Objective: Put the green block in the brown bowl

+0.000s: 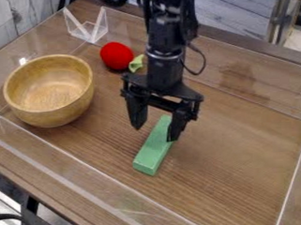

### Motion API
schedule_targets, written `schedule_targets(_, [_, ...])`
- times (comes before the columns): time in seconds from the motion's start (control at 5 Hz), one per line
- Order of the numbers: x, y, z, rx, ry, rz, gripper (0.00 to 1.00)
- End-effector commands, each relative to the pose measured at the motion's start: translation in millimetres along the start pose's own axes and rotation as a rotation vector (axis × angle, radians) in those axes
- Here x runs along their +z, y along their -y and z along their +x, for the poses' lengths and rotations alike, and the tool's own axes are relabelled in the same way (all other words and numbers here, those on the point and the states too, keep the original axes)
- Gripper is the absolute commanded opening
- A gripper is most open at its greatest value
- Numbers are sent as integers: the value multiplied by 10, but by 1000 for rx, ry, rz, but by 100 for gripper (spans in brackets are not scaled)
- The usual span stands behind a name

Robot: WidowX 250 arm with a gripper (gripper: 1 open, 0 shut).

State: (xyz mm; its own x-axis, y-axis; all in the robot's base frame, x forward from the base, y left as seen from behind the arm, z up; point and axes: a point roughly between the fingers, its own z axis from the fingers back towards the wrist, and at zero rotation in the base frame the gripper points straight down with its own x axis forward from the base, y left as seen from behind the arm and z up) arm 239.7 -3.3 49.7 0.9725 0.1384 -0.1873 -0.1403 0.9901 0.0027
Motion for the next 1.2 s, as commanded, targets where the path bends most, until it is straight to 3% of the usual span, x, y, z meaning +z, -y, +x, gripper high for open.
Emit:
schedule_targets(0.0, [-26,-80,-29,-17,31,4,100])
schedule_targets(0.2, [-81,-124,-85,-34,40,7,100])
schedule_targets(0.6, [-156,53,-144,-87,75,16,100])
schedule_targets(1.0, [-79,140,-265,-89,95,17,100])
